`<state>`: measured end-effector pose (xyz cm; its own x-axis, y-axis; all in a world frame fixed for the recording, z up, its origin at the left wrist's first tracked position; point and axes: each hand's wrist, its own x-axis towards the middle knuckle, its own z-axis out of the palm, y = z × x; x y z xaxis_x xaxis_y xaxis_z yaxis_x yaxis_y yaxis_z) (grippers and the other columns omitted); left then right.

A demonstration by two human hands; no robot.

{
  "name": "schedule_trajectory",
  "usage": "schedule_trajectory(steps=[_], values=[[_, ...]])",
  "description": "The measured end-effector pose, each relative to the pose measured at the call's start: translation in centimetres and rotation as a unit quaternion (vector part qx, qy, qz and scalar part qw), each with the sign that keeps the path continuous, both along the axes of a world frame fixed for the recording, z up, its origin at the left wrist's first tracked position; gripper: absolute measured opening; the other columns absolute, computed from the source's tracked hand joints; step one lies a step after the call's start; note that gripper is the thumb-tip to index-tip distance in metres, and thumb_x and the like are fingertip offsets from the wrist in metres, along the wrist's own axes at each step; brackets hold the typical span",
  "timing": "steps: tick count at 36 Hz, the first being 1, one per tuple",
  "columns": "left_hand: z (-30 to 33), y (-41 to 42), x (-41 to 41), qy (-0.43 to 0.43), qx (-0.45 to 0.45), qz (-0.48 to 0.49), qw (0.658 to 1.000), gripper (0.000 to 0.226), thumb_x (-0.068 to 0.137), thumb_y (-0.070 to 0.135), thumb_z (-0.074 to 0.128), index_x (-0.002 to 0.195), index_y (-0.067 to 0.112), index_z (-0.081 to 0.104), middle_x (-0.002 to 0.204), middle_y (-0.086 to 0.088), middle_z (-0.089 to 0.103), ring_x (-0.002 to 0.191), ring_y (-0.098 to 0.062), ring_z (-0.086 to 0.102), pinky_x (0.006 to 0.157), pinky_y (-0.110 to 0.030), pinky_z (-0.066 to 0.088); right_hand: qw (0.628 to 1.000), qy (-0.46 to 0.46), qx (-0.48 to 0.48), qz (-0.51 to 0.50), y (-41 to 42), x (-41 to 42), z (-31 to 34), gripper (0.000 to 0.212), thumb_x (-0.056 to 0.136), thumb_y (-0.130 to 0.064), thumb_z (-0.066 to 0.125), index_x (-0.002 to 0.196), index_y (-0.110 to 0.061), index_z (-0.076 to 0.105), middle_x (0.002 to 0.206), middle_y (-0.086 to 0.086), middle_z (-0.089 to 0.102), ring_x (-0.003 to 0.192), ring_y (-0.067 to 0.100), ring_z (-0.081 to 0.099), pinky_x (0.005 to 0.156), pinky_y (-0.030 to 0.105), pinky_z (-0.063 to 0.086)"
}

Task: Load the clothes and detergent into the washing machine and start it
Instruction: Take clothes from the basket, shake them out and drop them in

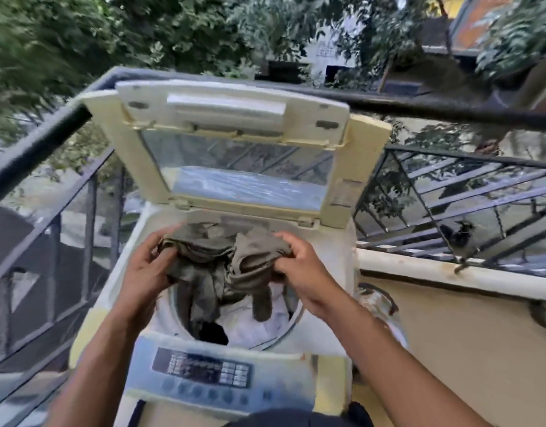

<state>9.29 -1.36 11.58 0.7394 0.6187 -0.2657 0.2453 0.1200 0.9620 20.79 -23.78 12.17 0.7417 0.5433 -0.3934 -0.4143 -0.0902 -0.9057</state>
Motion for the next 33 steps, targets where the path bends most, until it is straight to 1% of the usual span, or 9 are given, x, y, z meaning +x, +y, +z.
schedule_trajectory(steps=[3,6,9,12,16,20,25,28,33], values=[[-1.0,1.6,-0.6,-0.010,0.005,-0.023,1.000,0.034,0.105,0.001,0.054,0.128,0.020,0.068,0.118,-0.002,0.076,0.101,-0.021,0.071,0.077,-0.039,0.063,0.999,-0.019,-0.020,-0.023,2.3,-0.1,-1.4,0.049,0.089,0.013,0.054,0.116,-0.025,0.069,0.111,0.006,0.075,0.097,0.015,0.072,0.082,0.029,0.060],[-1.9,2.6,-1.4,-0.017,0.013,-0.059,0.998,0.035,0.105,0.005,0.055,0.137,0.016,0.065,0.136,-0.009,0.069,0.121,-0.029,0.066,0.098,-0.056,0.053,0.995,-0.071,-0.051,-0.037,3.6,-0.5,-2.3,0.044,0.093,0.004,0.060,0.109,-0.036,0.071,0.113,-0.004,0.075,0.097,0.010,0.072,0.080,0.025,0.059],[-2.6,2.8,-1.8,0.019,0.018,-0.088,0.996,0.031,0.108,0.021,0.055,0.135,0.030,0.067,0.142,0.003,0.065,0.131,-0.024,0.061,0.103,-0.053,0.052,0.990,-0.116,-0.069,-0.043,4.1,-0.8,-3.1,0.033,0.099,-0.004,0.061,0.115,-0.030,0.073,0.118,-0.006,0.073,0.106,0.006,0.068,0.083,0.023,0.057],[-3.5,2.6,-2.3,0.059,-0.001,-0.094,0.994,0.028,0.109,0.026,0.054,0.132,0.035,0.068,0.138,0.004,0.065,0.129,-0.021,0.061,0.099,-0.041,0.052,0.987,-0.113,-0.097,-0.056,4.0,-1.2,-3.9,0.033,0.098,-0.002,0.058,0.117,-0.025,0.073,0.116,-0.012,0.072,0.112,0.009,0.066,0.096,0.030,0.053],[-4.4,2.2,-3.4,0.088,-0.024,-0.098,0.991,0.027,0.108,0.026,0.056,0.130,0.033,0.069,0.134,0.007,0.069,0.122,-0.021,0.067,0.107,-0.045,0.052,0.984,-0.111,-0.120,-0.065,3.0,-2.1,-4.6,0.032,0.097,-0.001,0.059,0.113,-0.025,0.073,0.114,-0.009,0.071,0.107,0.001,0.064,0.097,0.034,0.054],[-5.0,1.6,-3.9,0.109,-0.032,-0.111,0.987,0.027,0.108,0.024,0.055,0.129,0.032,0.070,0.124,0.008,0.076,0.115,-0.019,0.073,0.105,-0.045,0.054,0.984,-0.105,-0.132,-0.063,1.7,-3.2,-5.5,0.027,0.099,-0.004,0.061,0.113,-0.024,0.074,0.113,-0.006,0.072,0.109,0.004,0.066,0.098,0.034,0.056],[-4.9,0.0,-3.5,0.122,-0.020,-0.144,0.982,0.026,0.109,0.025,0.054,0.129,0.030,0.069,0.121,0.007,0.077,0.116,-0.020,0.072,0.106,-0.049,0.054,0.982,-0.087,-0.151,-0.068,0.0,-4.2,-6.4,0.026,0.098,-0.008,0.063,0.107,-0.028,0.076,0.109,-0.009,0.074,0.108,0.006,0.068,0.093,0.031,0.058],[-4.5,-1.5,-2.9,0.121,-0.014,-0.165,0.979,0.024,0.109,0.025,0.054,0.127,0.031,0.070,0.120,0.007,0.078,0.114,-0.018,0.072,0.105,-0.048,0.055,0.982,-0.079,-0.153,-0.073,-1.3,-4.5,-6.1,0.024,0.097,-0.010,0.064,0.106,-0.029,0.076,0.107,-0.009,0.075,0.104,0.006,0.069,0.083,0.024,0.055],[-3.7,-5.2,-0.9,0.119,-0.006,-0.203,0.972,0.024,0.109,0.022,0.053,0.125,0.028,0.071,0.118,0.006,0.078,0.114,-0.018,0.073,0.102,-0.044,0.056,0.982,-0.078,-0.140,-0.097,-4.7,-4.6,-5.3,0.019,0.098,-0.010,0.064,0.103,-0.023,0.076,0.100,0.003,0.078,0.089,0.018,0.075,0.069,0.018,0.053]])
